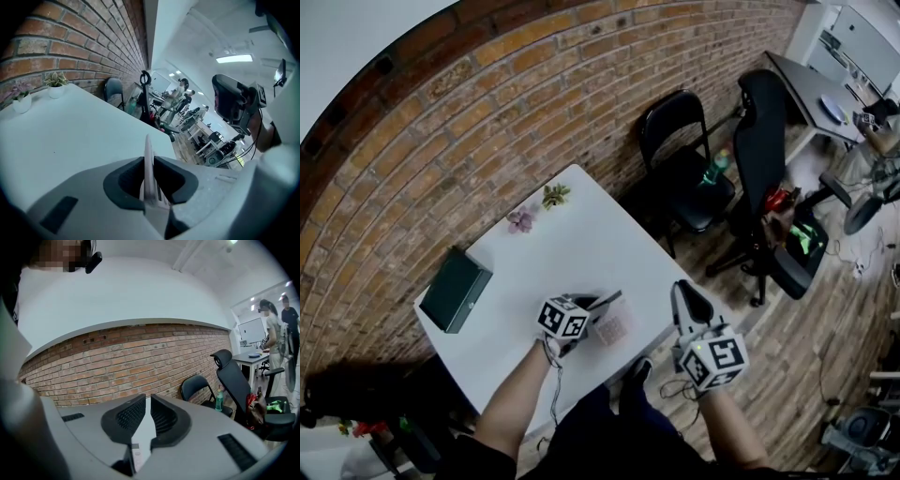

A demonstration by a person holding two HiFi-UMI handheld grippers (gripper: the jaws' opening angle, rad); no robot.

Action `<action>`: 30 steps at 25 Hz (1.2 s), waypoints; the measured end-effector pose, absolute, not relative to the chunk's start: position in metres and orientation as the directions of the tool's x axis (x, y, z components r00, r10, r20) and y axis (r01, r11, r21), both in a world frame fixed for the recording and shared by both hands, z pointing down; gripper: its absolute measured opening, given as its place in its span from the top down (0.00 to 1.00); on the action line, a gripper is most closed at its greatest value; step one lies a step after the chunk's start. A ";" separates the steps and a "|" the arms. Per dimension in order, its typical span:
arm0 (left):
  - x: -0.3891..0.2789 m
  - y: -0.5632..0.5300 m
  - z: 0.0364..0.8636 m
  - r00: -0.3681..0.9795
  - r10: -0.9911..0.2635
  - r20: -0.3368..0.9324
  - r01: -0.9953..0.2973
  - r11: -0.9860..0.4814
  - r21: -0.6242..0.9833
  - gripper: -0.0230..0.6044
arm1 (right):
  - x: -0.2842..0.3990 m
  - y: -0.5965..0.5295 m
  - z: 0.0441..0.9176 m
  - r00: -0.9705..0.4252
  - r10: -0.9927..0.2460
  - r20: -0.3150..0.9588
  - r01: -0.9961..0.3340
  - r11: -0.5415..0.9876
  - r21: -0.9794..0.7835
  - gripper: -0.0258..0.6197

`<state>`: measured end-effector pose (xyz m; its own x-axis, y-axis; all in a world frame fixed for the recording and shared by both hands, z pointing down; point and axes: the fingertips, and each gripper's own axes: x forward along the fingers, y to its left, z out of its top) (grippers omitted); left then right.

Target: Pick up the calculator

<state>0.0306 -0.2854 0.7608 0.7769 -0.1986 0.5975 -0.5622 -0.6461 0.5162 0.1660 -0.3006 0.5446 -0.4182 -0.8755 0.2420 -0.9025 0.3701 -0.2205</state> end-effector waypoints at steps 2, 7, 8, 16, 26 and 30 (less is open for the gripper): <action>0.030 -0.284 0.757 0.776 -0.219 0.591 -0.572 -0.638 0.515 0.87 | 0.166 -0.300 0.545 -0.421 -0.874 0.245 -0.902 0.373 -0.218 0.91; 0.030 -0.279 0.740 0.770 -0.267 0.579 -0.587 -0.653 0.479 0.87 | 0.162 -0.294 0.545 -0.427 -0.867 0.255 -0.899 0.379 -0.219 0.92; 0.031 -0.277 0.735 0.770 -0.273 0.577 -0.586 -0.661 0.469 0.87 | 0.161 -0.292 0.544 -0.430 -0.867 0.252 -0.898 0.382 -0.219 0.92; 0.035 -0.280 0.660 0.784 -0.389 0.483 -0.595 -0.693 0.408 0.87 | 0.157 -0.283 0.516 -0.437 -0.874 0.213 -0.895 0.400 -0.195 0.93; 0.015 -0.286 0.566 0.759 -0.555 0.339 -0.651 -0.660 0.377 0.87 | 0.150 -0.278 0.482 -0.450 -0.879 0.158 -0.889 0.423 -0.177 0.94; 0.001 -0.290 0.531 0.743 -0.609 0.277 -0.667 -0.647 0.368 0.87 | 0.143 -0.278 0.470 -0.459 -0.877 0.140 -0.884 0.436 -0.167 0.94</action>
<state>0.0006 -0.2900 0.5311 0.7433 -0.6091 0.2767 -0.6675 -0.6475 0.3678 0.1432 -0.2777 0.4696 -0.4591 -0.8773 0.1400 -0.8842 0.4362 -0.1670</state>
